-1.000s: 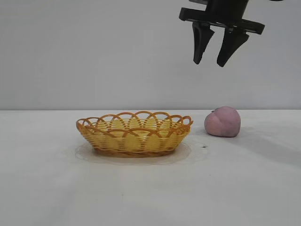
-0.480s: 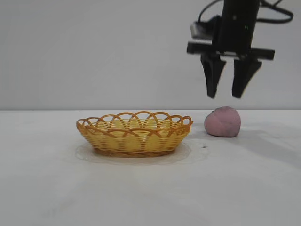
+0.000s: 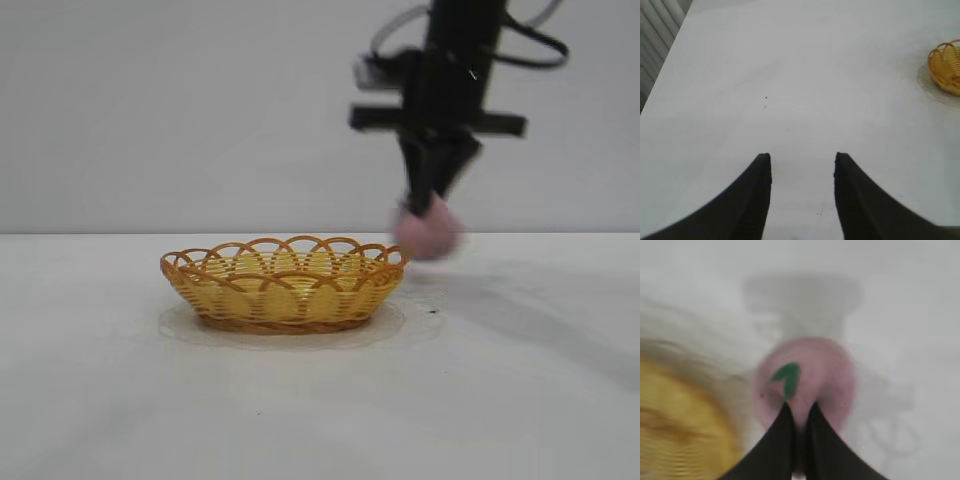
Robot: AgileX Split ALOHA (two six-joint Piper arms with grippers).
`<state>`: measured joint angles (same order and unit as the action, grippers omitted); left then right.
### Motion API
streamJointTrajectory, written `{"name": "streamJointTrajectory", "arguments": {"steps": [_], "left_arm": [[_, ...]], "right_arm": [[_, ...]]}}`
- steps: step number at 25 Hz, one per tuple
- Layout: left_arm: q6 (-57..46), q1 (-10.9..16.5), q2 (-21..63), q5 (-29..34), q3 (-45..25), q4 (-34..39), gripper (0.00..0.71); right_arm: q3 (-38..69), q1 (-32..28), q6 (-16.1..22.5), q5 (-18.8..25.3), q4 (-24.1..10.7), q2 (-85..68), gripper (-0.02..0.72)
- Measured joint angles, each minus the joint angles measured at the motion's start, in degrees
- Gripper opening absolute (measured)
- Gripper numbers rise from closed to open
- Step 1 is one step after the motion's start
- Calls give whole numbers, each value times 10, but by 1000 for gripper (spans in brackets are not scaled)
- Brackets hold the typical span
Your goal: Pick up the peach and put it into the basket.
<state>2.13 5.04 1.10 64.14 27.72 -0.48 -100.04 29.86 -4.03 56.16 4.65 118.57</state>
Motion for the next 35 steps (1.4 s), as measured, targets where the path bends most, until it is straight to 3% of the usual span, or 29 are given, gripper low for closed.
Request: {"name": "streamJointTrajectory", "arguments": {"steps": [6,14,15,16,21,23,26,28,30,35], "left_arm": [[0,1,0,0,0,0,258],[0,1,0,0,0,0,258],[0,1,0,0,0,0,258],[0,1,0,0,0,0,258],[0,1,0,0,0,0,258],[0,1,0,0,0,0,258],[0,1,0,0,0,0,258],[0,1,0,0,0,0,258],[0,1,0,0,0,0,258],[0,1,0,0,0,0,258]], "right_arm": [[-2,86,-9,14,10,-22,0],[0,97,-3,28,24,71,0],[0,97,1,27,24,74,60],[0,97,4,25,24,74,60],[0,96,18,24,23,62,420],[0,92,31,22,6,37,513],[0,62,72,10,-61,-12,522],[-1,11,104,7,-97,-30,522],[-3,-50,118,7,-104,-29,452],[-1,-168,123,26,-104,10,433]]}}
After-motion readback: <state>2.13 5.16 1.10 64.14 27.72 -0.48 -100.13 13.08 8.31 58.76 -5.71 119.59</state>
